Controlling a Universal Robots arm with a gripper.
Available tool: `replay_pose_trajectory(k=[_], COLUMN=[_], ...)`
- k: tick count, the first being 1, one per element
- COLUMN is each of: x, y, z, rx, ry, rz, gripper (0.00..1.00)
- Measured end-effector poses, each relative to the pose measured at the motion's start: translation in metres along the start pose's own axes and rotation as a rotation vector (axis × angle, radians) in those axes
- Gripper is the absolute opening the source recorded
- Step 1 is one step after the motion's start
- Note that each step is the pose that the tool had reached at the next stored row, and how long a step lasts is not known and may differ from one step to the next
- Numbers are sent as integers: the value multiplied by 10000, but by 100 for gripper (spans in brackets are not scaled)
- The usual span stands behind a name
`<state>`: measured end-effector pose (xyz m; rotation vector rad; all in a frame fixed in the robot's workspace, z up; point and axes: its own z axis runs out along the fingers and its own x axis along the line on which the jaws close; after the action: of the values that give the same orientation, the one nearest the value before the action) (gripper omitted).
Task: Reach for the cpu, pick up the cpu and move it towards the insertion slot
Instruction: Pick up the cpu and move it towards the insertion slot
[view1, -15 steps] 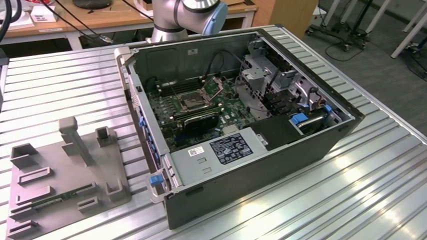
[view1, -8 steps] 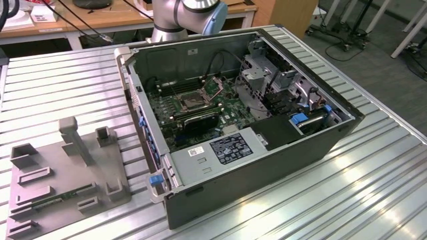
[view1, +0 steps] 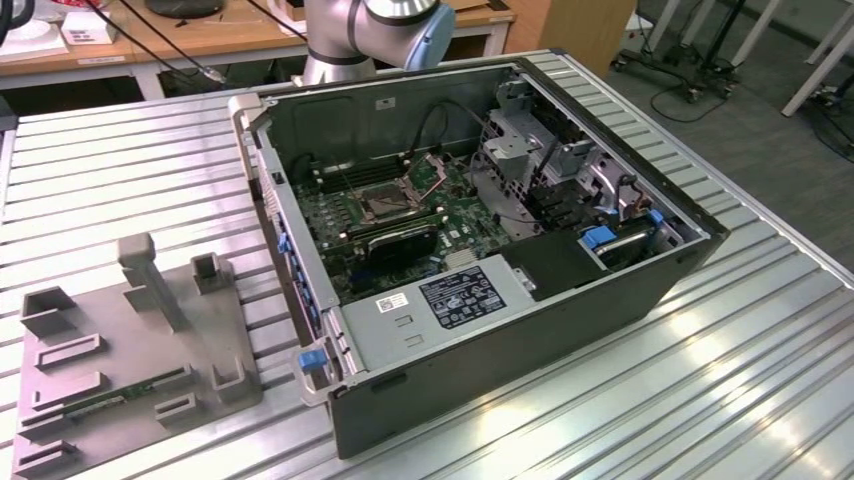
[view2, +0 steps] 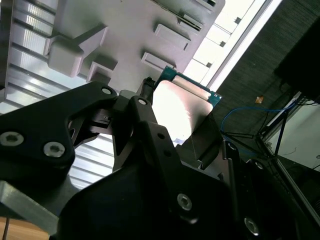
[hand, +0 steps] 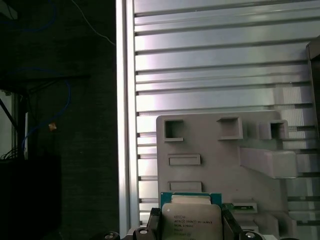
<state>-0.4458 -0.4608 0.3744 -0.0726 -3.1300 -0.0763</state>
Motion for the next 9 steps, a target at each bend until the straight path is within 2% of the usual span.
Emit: replay_pose_trajectory(k=[9], x=[0], y=[1], z=[-12], rx=[0], ry=[1], rz=[0], gripper=[55])
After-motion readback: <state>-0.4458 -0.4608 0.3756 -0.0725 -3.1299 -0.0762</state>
